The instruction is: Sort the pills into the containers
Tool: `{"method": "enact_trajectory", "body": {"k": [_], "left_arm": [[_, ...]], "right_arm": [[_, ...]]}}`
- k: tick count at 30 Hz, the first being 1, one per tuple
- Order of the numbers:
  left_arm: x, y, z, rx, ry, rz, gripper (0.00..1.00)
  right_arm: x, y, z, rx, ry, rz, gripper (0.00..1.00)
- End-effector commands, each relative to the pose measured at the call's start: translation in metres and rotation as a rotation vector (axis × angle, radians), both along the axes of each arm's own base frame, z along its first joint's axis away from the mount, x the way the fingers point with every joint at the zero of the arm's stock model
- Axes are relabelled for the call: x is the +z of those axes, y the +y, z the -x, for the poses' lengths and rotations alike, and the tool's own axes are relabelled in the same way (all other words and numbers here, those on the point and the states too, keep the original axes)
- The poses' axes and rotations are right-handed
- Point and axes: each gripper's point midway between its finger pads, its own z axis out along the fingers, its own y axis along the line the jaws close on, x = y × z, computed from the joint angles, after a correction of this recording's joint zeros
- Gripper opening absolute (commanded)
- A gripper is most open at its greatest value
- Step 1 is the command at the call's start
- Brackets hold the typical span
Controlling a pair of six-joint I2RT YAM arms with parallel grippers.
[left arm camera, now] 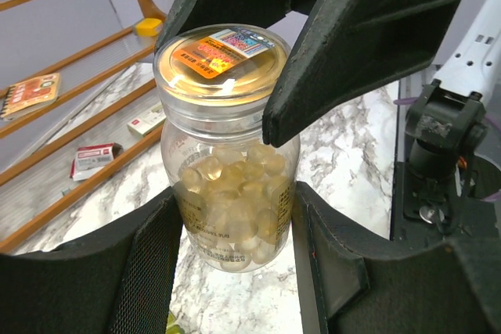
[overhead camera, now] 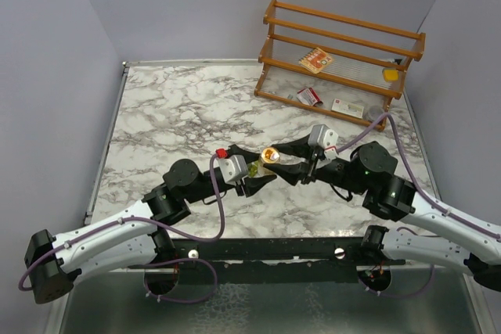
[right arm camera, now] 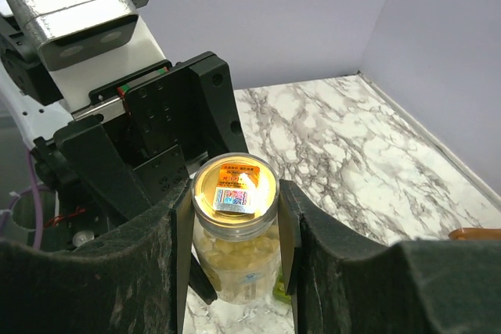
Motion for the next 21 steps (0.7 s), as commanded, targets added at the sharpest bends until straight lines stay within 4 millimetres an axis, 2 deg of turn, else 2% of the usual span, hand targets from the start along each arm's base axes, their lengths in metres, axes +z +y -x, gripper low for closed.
{"method": "enact_trajectory", "body": {"k": [1, 13, 21], "left_arm": [[0.085, 0.014, -0.012, 0.094, -0.138, 0.244, 0.00], [0.099, 0.024, -0.029, 0.204, -0.160, 0.311, 0.00], [0.102, 0.020, -0.040, 0.248, -0.183, 0.322, 0.00]], "right_arm": [[-0.043, 0.006, -0.011, -0.039, 0.047, 0.103, 0.01], [-0.051, 0.011, -0.036, -0.145, 0.036, 0.123, 0.01], [-0.060, 0.022, -0.049, -0.180, 0.041, 0.159, 0.01]]}}
